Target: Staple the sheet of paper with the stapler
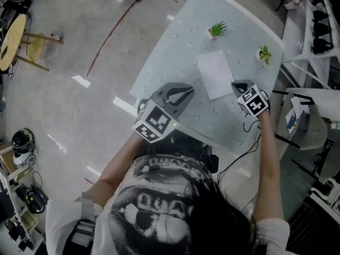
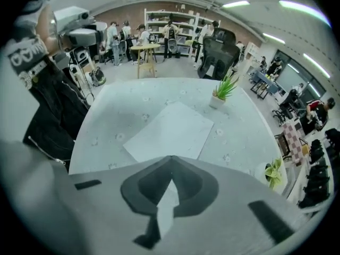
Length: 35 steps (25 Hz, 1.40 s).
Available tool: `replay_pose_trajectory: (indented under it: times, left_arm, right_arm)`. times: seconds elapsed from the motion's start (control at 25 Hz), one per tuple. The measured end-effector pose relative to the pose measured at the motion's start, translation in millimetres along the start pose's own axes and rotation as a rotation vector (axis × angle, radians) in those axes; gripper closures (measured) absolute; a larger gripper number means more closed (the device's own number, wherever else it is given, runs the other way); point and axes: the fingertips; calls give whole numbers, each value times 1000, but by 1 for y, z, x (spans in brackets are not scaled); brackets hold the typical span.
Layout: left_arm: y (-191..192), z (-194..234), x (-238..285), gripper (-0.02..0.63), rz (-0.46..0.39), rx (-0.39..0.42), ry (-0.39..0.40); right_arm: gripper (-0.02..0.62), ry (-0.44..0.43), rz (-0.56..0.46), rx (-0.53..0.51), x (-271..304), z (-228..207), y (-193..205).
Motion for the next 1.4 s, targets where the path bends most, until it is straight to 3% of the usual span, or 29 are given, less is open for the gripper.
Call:
replay_pose_trajectory:
  times: [0.32,0.56,0.92,1.4]
  left_arm:
    - [8,-4,-8,594,5,14,52]
    - [17,-17,-6,594,20,8,80]
    - [19,-52,-10,594,37,19,73]
    - [11,-144,-39,594,23,45,-63]
  right_arm:
    - [600,125,-258,218,-35,34,-41]
    - [601,155,-392,322,-49,73,-60]
    - [600,165,-513,378,-87,127,-53]
    - [601,178,-672,379,-143,206,6]
Point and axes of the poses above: the fingertips, and each gripper's own axes: x forward along the fingers, z to its left, y out of its underside, and after that the axes turned 2 degrees about -y, right-handed
